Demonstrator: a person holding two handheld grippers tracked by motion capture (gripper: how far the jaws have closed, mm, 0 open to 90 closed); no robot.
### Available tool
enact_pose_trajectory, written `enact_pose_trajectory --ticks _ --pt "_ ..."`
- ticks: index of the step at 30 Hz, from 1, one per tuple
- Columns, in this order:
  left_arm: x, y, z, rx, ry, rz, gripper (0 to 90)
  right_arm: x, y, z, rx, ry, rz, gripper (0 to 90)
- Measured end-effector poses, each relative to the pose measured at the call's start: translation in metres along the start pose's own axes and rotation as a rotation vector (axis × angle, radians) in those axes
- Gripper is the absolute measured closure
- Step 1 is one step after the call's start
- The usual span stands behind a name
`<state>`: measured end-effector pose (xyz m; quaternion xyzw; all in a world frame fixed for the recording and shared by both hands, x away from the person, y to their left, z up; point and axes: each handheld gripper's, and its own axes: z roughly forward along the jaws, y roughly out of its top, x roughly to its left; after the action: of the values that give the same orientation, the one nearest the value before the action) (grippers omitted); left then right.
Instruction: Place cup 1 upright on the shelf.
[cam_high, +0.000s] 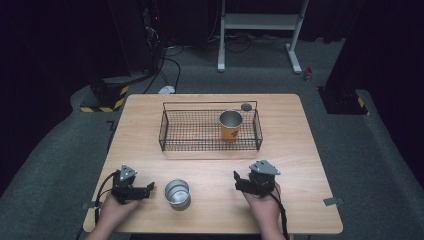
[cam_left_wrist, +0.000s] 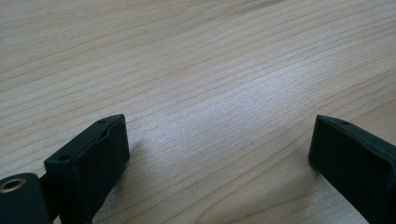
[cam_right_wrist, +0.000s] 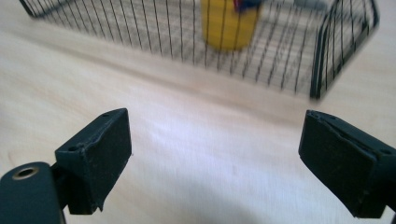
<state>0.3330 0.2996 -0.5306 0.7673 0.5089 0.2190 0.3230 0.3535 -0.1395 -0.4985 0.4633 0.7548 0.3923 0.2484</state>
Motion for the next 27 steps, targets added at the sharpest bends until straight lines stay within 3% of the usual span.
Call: enact_pose_trajectory --ticks 6,10,16,18,27 --pt "0.0 0.0 0.0 0.003 -0.004 0.004 4.6 -0.007 -0.027 -0.008 0.075 -0.023 0.008 10.1" --pt "0.0 0.0 0.0 0.003 -0.006 0.004 4.1 -0.012 -0.035 -0.012 0.106 -0.049 0.018 11.7" --pt "0.0 0.001 0.001 0.008 -0.013 0.009 3.3 -0.013 -0.039 -0.009 0.175 -0.061 0.003 12.1" --pt "0.001 0.002 0.001 0.016 -0.017 0.026 2.9 -0.015 -0.038 -0.008 0.185 -0.045 0.034 12.1" --pt "0.003 0.004 0.0 0.038 -0.041 0.019 1.7 -0.017 -0.037 -0.006 0.188 -0.043 0.039 11.8"
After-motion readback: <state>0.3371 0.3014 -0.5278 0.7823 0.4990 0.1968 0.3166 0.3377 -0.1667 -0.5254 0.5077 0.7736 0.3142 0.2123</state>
